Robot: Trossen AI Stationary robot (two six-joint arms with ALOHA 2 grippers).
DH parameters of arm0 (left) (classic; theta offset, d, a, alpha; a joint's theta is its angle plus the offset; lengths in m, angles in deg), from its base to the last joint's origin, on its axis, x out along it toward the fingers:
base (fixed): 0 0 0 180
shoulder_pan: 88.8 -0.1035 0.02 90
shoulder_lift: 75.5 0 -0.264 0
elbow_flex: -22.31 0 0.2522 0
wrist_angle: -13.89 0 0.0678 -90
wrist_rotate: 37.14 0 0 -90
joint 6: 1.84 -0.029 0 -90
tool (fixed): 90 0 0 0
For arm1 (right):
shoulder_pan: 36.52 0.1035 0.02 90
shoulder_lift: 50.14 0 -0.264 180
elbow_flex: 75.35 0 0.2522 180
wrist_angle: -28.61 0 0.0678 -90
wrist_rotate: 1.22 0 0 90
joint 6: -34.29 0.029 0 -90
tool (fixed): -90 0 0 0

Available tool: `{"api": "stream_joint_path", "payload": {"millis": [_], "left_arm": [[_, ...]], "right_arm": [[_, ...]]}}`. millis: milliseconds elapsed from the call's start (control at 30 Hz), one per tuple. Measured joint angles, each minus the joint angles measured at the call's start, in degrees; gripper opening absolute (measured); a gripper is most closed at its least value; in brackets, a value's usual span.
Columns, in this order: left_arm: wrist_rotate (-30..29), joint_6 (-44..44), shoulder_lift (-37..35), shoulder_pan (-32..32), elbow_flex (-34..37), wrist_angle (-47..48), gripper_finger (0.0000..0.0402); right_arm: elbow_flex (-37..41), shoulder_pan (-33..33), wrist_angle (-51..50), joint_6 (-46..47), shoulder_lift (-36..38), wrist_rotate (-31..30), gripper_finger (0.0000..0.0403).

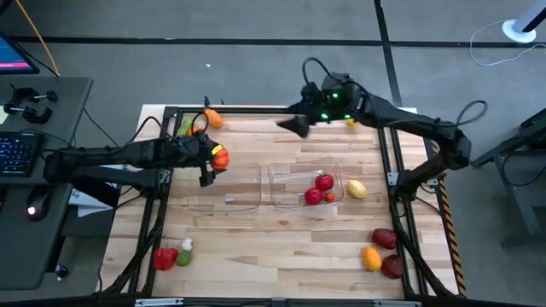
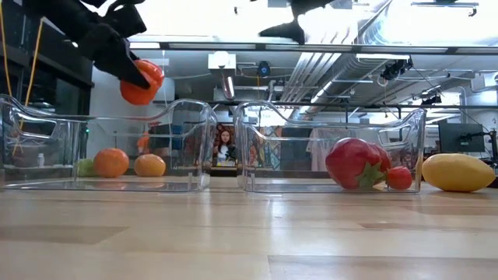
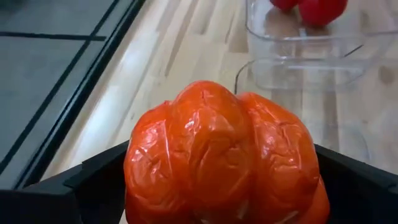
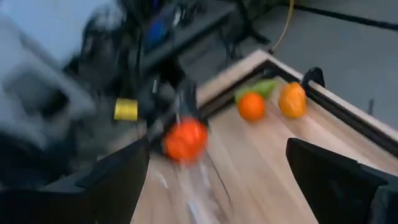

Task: Sort produce into baskets
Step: Put the orange bell pepper into the left transparent bin

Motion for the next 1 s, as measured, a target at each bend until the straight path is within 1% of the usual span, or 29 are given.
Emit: {"api": "stream_joint_path", "payload": {"millis": [133, 233, 300, 367, 433, 567, 633, 767, 900, 1000], "left_arm": [[5.6, 1.0, 1.4, -0.3, 0.0, -3.4, 0.04], [9.5, 3.1, 2.2, 0.5, 0.0, -4.1, 0.04], [10.3, 3.7, 2.2, 1.7, 0.0, -3.0, 0.04], [9.7, 3.6, 2.2, 3.4, 0.0, -2.6, 0.04], [7.4, 3.5, 2.3, 5.0, 0.0, -2.5, 0.04], [2.9, 1.3, 3.8, 7.3, 0.0, -3.8, 0.04], [1.7, 0.0, 4.9, 8.1, 0.0, -5.3, 0.04], [1.3, -2.2, 7.8, 9.2, -0.1, -8.8, 0.04], [0.5, -3.0, 10.4, 9.7, -1.6, -9.0, 0.04], [-0.5, -3.1, 11.2, 9.7, -2.1, -9.1, 0.04]], "right_arm": [[0.0, 4.4, 12.5, 8.8, -8.8, -0.6, 0.0369], [0.0, 8.3, 18.4, 16.1, -15.7, 1.6, 0.0369], [0.1, 10.0, 23.5, 19.0, -18.5, 2.8, 0.0369], [0.0, 11.8, 27.1, 21.4, -19.7, 2.1, 0.0369], [-0.2, 13.7, 27.7, 24.7, -20.5, 0.2, 0.0369], [0.0, 16.0, 24.2, 28.7, -22.3, -4.9, 0.0369], [0.0, 16.0, 24.3, 29.8, -22.8, -5.2, 0.0369], [-0.1, 16.0, 22.9, 30.9, -24.1, -5.1, 0.0369], [0.0, 16.2, 21.4, 31.6, -24.7, -4.7, 0.0369], [0.0, 16.5, 21.4, 31.6, -24.5, -6.1, 0.0369]]}}
